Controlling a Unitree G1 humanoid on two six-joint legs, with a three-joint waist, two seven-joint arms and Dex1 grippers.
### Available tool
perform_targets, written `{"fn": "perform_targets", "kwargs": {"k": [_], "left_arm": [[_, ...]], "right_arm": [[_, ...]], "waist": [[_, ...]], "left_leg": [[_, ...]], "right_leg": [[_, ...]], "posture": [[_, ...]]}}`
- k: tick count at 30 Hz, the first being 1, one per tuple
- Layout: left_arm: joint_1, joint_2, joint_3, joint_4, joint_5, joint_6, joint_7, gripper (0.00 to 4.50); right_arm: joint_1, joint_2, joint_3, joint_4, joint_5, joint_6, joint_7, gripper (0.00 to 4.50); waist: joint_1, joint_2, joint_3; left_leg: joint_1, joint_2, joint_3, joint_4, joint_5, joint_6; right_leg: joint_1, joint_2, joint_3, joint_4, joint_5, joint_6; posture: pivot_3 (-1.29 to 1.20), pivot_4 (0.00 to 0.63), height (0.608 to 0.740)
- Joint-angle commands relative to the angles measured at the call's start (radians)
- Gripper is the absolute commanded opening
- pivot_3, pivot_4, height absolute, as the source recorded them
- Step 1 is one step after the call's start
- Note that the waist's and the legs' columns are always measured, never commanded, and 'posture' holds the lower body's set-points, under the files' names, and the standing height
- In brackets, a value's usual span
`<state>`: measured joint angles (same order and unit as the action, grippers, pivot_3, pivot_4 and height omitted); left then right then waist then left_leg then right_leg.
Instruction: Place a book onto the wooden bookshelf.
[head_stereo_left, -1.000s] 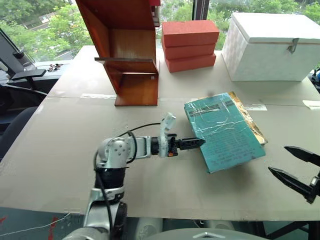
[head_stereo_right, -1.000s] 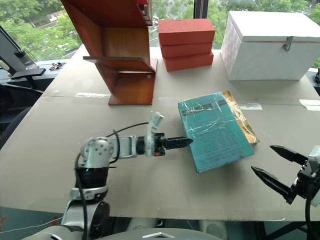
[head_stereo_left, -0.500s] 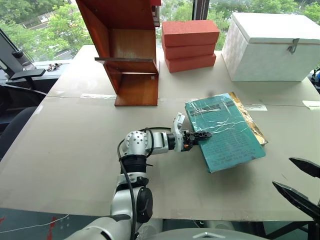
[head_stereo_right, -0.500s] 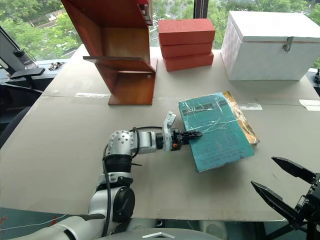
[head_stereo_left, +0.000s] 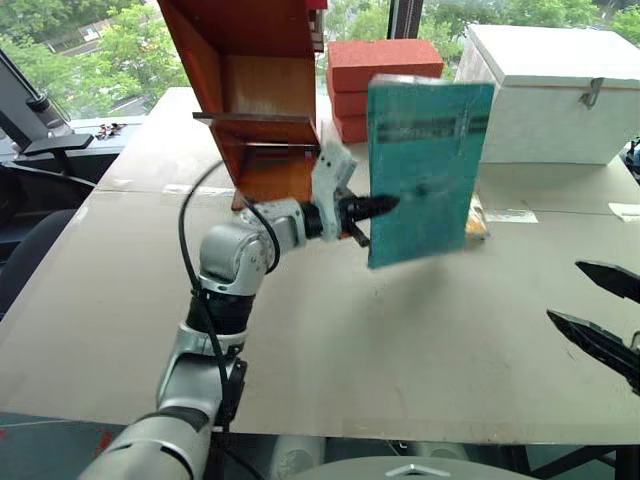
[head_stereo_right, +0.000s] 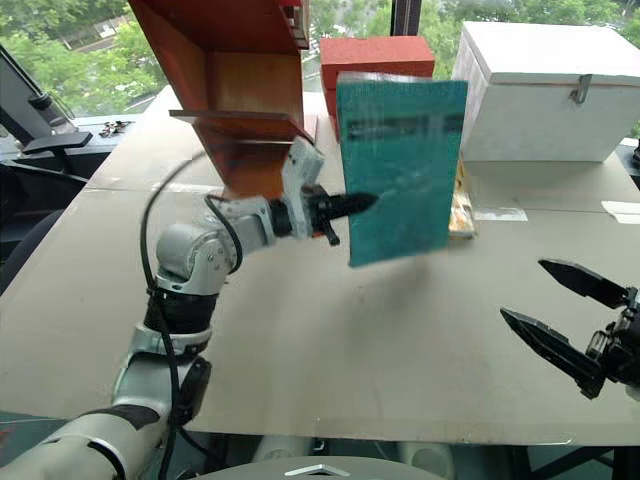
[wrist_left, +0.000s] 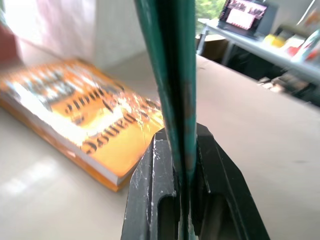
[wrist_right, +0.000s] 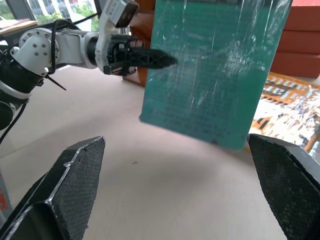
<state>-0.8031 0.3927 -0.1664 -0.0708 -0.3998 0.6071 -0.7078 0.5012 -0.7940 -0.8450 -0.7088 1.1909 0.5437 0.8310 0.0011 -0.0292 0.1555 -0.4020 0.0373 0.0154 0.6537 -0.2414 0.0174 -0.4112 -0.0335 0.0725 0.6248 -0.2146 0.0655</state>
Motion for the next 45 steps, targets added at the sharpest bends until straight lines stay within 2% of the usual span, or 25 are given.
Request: {"fn": "perform_targets", "kwargs": {"k": [1,6,12,16,21,31,45], "left_arm": [[-0.082,0.004,0.0,-0.045,0.135,-0.261,0.018,0.02],[-0.107,0.017,0.023,-0.089,0.233,-0.482,0.035,0.02],[-0.119,0.158,-0.006,-0.057,0.538,-0.765,0.094,0.02],[-0.162,0.268,0.015,-0.005,0.74,-0.829,0.175,0.02],[-0.137,0.373,0.034,-0.01,0.875,-0.775,0.175,0.02],[-0.038,0.489,0.065,-0.072,0.984,-0.606,0.083,0.02],[0.076,0.482,0.095,-0.175,1.021,-0.276,-0.037,0.02]], "right_arm": [[-0.089,-0.034,0.02,0.049,0.048,0.006,-0.031,4.5],[-0.219,-0.066,0.072,0.112,0.056,0.026,-0.044,4.5],[-0.348,-0.079,0.129,0.164,0.056,0.044,-0.05,4.5],[-0.469,-0.078,0.16,0.208,0.101,0.055,-0.084,4.5],[-0.598,-0.061,0.22,0.264,0.101,0.064,-0.093,4.5],[-0.742,-0.026,0.293,0.354,0.083,0.074,-0.098,4.5],[-0.836,0.005,0.35,0.414,0.039,0.077,-0.062,4.5]], "waist": [[0.003,0.0,0.0],[0.01,0.0,0.001],[0.01,0.0,0.001],[0.009,0.0,0.001],[0.008,0.0,0.001],[-0.017,0.0,0.003],[-0.014,0.0,0.004]], "left_leg": [[0.0,0.0,0.0,0.0,0.0,0.0],[-0.002,0.0,0.0,-0.001,0.0,0.0],[0.0,0.0,0.0,-0.001,0.0,0.0],[0.0,0.0,0.001,0.001,0.0,0.0],[0.0,0.001,0.001,0.0,0.0,0.0],[0.0,0.002,0.001,0.0,0.0,0.0],[0.0,0.002,0.001,0.0,0.0,0.0]], "right_leg": [[0.0,0.0,0.0,-0.001,0.0,0.0],[-0.001,0.0,0.0,-0.001,0.0,0.001],[-0.001,0.001,0.0,0.001,0.0,0.002],[0.0,0.001,0.0,0.001,0.0,0.002],[0.0,0.001,0.0,0.002,0.003,0.005],[-0.001,0.001,0.0,0.002,0.003,0.005],[-0.001,0.001,0.0,0.003,0.003,0.005]], "posture": [[0.0,0.15,0.74],[0.0,0.15,0.74],[0.0,0.15,0.74],[0.0,0.15,0.74],[0.0,0.15,0.74],[0.0,0.15,0.74],[0.0,0.15,0.74]]}}
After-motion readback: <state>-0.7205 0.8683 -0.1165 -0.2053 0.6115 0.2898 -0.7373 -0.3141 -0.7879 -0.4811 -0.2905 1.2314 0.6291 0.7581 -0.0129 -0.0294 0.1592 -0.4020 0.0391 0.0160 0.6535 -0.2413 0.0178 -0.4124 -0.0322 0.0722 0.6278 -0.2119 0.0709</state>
